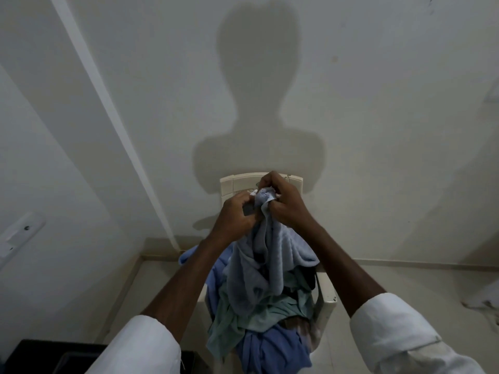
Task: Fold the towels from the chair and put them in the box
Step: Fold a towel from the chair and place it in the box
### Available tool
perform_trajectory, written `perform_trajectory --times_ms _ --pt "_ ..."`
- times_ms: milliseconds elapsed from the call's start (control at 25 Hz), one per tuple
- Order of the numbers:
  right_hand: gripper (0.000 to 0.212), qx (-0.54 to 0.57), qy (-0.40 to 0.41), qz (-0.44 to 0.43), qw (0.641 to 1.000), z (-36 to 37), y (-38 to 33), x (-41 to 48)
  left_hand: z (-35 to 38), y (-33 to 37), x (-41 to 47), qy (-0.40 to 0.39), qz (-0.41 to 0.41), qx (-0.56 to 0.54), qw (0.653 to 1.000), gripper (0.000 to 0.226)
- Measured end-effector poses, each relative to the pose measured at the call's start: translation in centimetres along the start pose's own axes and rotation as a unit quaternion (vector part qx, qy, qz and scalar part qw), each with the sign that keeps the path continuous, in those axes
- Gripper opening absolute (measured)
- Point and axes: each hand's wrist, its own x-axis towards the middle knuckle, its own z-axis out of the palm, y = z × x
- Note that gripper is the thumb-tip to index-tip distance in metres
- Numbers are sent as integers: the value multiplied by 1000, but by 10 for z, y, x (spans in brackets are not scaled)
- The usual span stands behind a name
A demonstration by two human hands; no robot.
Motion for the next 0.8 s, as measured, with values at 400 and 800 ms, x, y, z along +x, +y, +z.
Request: perform_trajectory --times_ms 400,800 --pt "14 -8 85 111 990 -5 42 -8 -4 -11 2 69 -29 41 996 28" --pt "29 -16 0 -20 1000 4 12 0 7 22 -1 73 -77 218 970 25"
